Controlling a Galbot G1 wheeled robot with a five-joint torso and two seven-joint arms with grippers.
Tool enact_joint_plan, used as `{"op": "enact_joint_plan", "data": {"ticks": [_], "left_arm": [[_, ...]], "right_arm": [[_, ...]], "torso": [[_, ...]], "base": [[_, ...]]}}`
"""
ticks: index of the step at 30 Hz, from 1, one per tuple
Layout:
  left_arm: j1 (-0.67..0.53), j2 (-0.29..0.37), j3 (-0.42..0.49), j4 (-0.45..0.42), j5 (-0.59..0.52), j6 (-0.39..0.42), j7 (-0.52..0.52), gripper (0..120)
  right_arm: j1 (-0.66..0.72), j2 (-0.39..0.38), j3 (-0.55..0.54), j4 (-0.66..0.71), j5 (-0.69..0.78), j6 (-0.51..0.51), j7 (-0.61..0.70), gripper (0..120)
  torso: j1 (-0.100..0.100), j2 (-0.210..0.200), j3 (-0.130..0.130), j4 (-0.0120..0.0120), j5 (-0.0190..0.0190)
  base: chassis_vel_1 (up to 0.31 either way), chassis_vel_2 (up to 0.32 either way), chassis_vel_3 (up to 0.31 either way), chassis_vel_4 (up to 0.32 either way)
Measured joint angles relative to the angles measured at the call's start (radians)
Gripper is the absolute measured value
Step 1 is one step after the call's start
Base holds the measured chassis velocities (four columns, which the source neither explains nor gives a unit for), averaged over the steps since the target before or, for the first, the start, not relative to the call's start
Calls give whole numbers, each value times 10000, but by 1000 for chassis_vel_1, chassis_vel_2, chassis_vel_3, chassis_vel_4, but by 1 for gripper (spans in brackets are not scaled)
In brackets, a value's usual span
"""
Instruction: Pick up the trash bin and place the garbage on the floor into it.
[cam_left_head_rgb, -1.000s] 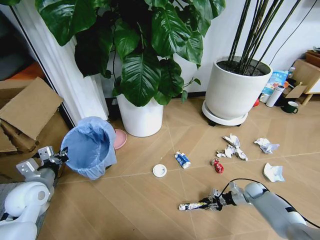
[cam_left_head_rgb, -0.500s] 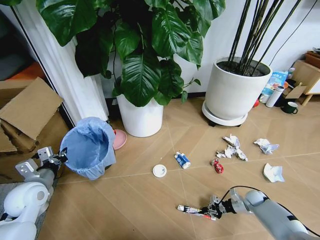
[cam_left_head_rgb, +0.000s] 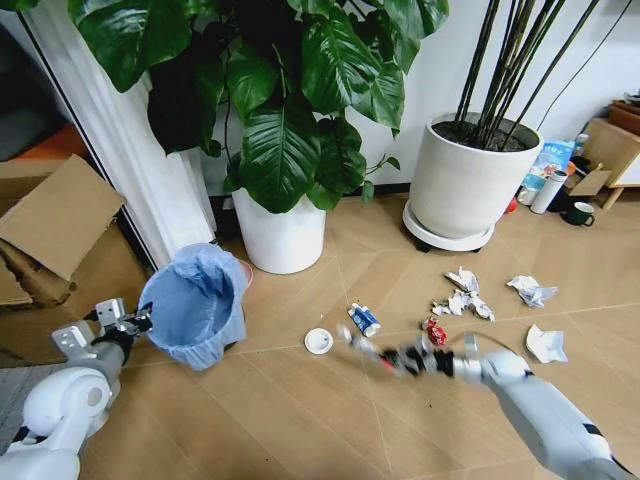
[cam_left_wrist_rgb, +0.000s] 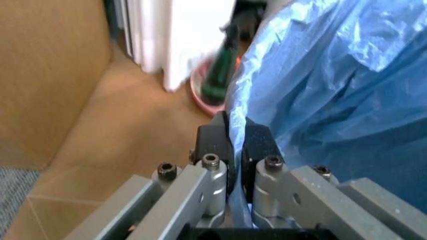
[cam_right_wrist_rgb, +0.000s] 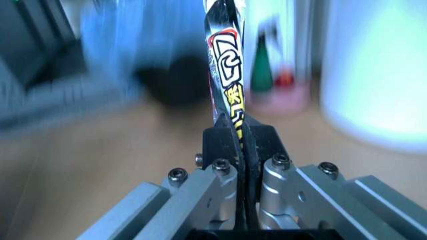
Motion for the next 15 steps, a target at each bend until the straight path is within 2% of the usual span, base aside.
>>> {"op": "enact_joint_plan", "data": {"ticks": [1,3,9,15], "left_arm": [[54,141,137,-23,-10,1,-5,0],[104,302,274,-102,-61,9,-3,0],[116,446,469,-156,-64,25,1,0],[45,438,651,-82,-44,33,5,0]], "right_arm": [[285,459,-121,211,310,-1,137,0],[593,910,-442,513,667,-1,358,0],[1270,1729,-1382,719,1625,13,949,0],[2087,2689,-2545,139,2318,122,1183,0]], "torso": [[0,0,1,1,1],[0,0,0,6,4],[0,0,0,-4,1],[0,-1,0,0,1]], "base": [[0,0,0,0],[0,0,0,0],[0,0,0,0],[0,0,0,0]]}}
